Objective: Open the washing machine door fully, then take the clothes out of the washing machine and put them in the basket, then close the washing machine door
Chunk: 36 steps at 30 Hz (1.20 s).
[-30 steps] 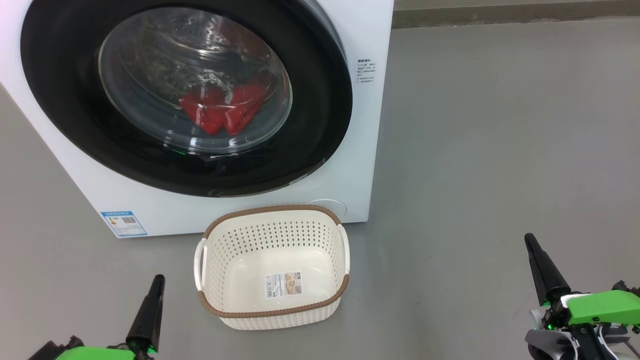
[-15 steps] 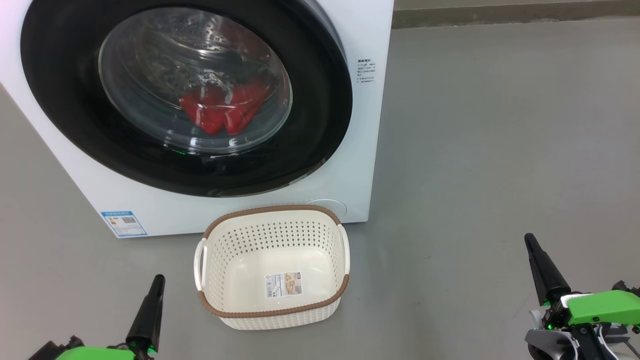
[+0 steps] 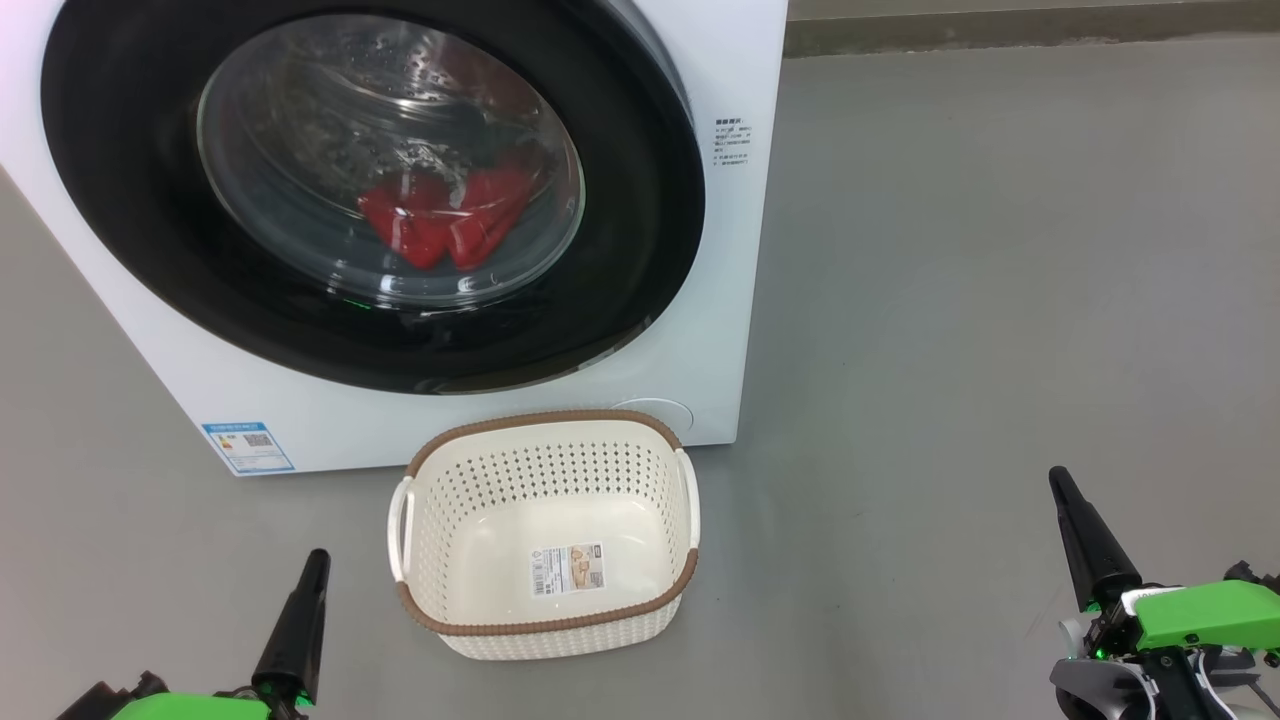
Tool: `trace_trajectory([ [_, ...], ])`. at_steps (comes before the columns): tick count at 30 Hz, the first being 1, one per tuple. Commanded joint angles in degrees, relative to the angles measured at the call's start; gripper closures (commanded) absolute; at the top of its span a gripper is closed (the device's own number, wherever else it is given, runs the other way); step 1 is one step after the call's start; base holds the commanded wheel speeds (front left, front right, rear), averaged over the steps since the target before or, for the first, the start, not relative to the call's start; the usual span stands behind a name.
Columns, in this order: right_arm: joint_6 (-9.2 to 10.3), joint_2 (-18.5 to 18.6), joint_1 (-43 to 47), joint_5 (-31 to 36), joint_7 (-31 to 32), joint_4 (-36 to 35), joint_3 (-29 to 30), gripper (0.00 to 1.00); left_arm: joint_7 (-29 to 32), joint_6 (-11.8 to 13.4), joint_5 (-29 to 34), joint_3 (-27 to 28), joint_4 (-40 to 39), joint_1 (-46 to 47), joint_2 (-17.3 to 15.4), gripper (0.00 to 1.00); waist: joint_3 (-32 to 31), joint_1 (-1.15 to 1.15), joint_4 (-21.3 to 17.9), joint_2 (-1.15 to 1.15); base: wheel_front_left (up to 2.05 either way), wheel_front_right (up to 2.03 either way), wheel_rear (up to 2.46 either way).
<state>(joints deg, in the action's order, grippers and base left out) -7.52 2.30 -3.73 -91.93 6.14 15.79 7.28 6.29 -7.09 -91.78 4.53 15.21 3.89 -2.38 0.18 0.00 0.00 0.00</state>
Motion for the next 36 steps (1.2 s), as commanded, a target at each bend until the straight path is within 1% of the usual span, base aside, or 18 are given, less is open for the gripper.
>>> trace_trajectory([
  [1,0.03,0.57,-2.45,-0.26,0.33,-1.77,-0.79,1.0,0.18,-0.4,-0.42,1.96,-1.19,2.3,-0.5,1.0,0.0,0.0,0.0,0.0,0.0,0.0,0.0],
  [36,0.03,0.57,-2.45,-0.26,0.33,-1.77,-0.79,1.0,0.18,-0.4,-0.42,1.96,-1.19,2.3,-0.5,1.0,0.0,0.0,0.0,0.0,0.0,0.0,0.0],
])
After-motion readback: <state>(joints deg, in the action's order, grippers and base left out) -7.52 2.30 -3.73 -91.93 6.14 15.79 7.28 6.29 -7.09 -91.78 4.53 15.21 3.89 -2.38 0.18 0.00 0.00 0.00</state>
